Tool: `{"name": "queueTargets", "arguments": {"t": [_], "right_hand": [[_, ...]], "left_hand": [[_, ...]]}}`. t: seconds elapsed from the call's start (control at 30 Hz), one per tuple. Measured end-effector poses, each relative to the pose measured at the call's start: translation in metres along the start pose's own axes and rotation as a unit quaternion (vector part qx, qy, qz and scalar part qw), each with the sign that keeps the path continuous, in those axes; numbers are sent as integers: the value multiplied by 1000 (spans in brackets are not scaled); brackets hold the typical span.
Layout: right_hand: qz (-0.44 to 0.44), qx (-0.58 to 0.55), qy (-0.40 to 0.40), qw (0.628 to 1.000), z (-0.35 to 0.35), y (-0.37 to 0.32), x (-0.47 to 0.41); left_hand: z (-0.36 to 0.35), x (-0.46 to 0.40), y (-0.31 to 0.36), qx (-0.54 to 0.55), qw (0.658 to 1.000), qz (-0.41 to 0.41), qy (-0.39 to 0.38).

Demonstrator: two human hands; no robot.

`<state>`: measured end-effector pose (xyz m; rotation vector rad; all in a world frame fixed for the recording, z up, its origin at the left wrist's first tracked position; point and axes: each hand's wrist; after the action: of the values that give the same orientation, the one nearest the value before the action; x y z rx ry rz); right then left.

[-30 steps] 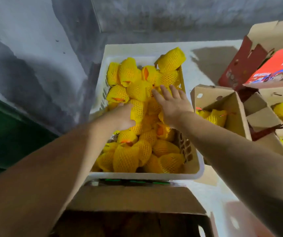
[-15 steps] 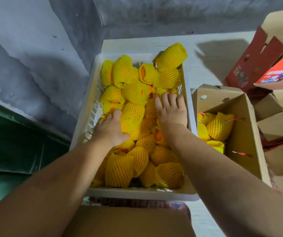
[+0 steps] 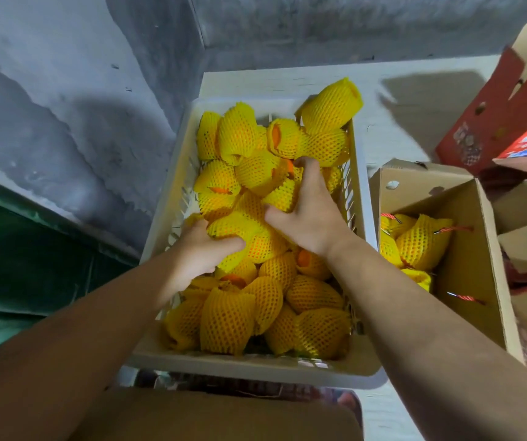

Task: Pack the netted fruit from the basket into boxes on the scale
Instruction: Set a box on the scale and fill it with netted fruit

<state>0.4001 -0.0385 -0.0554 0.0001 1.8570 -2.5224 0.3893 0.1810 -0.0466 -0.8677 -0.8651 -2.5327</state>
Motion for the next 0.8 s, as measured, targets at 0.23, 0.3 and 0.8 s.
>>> {"name": "queueTargets", "arguments": {"t": [0.23,0.3,0.8], "right_hand": [[-177,-177,-96,964,-8,-18,0],[-174,-185,-144,956,-11,-24,14],[-15,-327,-55,943,2,-184,228]], "left_hand": [[13,33,16,264,964,13,-28],[10,50,23,340,939,-21,-41],[18,287,-64,567,800,-152,-124]]}}
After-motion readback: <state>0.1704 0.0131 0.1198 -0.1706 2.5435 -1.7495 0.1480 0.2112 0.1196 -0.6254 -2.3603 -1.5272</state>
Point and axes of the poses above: each hand's wrist, its own x-axis away from the middle knuckle, its own z-axis out of the back of the hand, y = z × x, and after that the axes turned 10 degrees about -x, right-handed
